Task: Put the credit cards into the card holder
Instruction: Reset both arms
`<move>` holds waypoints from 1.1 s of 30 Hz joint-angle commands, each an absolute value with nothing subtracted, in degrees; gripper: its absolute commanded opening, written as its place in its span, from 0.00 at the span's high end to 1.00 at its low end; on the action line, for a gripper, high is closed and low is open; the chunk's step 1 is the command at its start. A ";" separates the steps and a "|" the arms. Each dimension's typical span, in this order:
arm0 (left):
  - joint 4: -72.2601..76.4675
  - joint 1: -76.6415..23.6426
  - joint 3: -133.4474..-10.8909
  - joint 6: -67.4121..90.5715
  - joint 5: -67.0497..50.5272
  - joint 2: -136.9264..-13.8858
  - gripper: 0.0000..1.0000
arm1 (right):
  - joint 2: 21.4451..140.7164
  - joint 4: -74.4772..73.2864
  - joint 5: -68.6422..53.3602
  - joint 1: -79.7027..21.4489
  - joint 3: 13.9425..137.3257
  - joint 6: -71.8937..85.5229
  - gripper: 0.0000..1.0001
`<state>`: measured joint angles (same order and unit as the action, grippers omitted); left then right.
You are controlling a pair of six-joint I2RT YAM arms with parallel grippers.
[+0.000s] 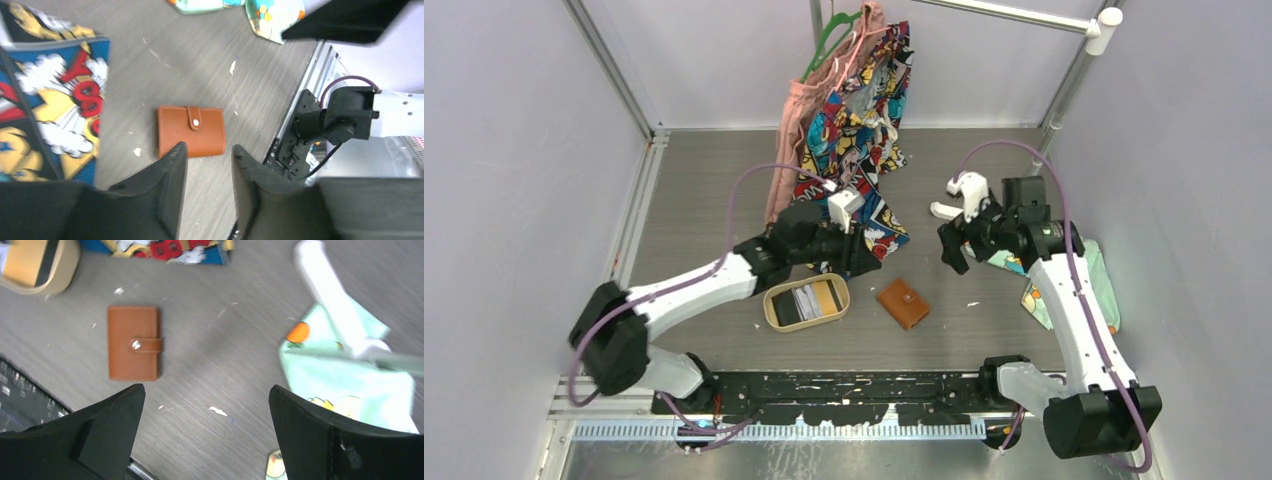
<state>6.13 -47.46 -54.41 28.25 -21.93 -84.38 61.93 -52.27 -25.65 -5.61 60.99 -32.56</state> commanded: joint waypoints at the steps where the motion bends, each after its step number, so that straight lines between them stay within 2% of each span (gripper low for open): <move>1: -2.20 -46.93 -54.78 16.92 -14.21 -70.37 0.49 | 60.11 -44.12 -10.63 -4.83 69.42 -13.64 0.00; 3: -4.58 -46.73 -54.16 15.31 -10.29 -64.90 0.32 | 59.60 -44.41 -7.02 -4.71 72.53 -7.65 0.01; 5: -6.51 -46.50 -53.57 15.50 -6.49 -59.61 0.14 | 59.19 -47.04 -10.37 -4.67 75.62 -6.63 0.01; 6: -8.39 -46.37 -53.64 16.08 -4.26 -57.22 0.08 | 58.90 -48.60 -12.94 -4.68 77.15 -6.83 0.00; 8: -12.29 -45.89 -54.75 16.96 -1.50 -53.18 0.02 | 58.05 -50.93 -17.81 -4.70 80.12 -7.41 0.00; 12: -22.11 -45.34 -59.77 17.66 -0.46 -48.04 0.01 | 57.48 -52.41 -23.01 -4.62 85.54 -2.34 0.00; 20: -35.05 -45.32 -67.72 17.18 2.89 -43.28 0.02 | 56.20 -54.27 -20.41 -4.13 95.09 9.57 0.01; 33: -34.44 -45.26 -64.55 19.39 3.69 -37.10 0.00 | 53.46 -54.16 -22.40 -1.66 93.43 9.93 0.00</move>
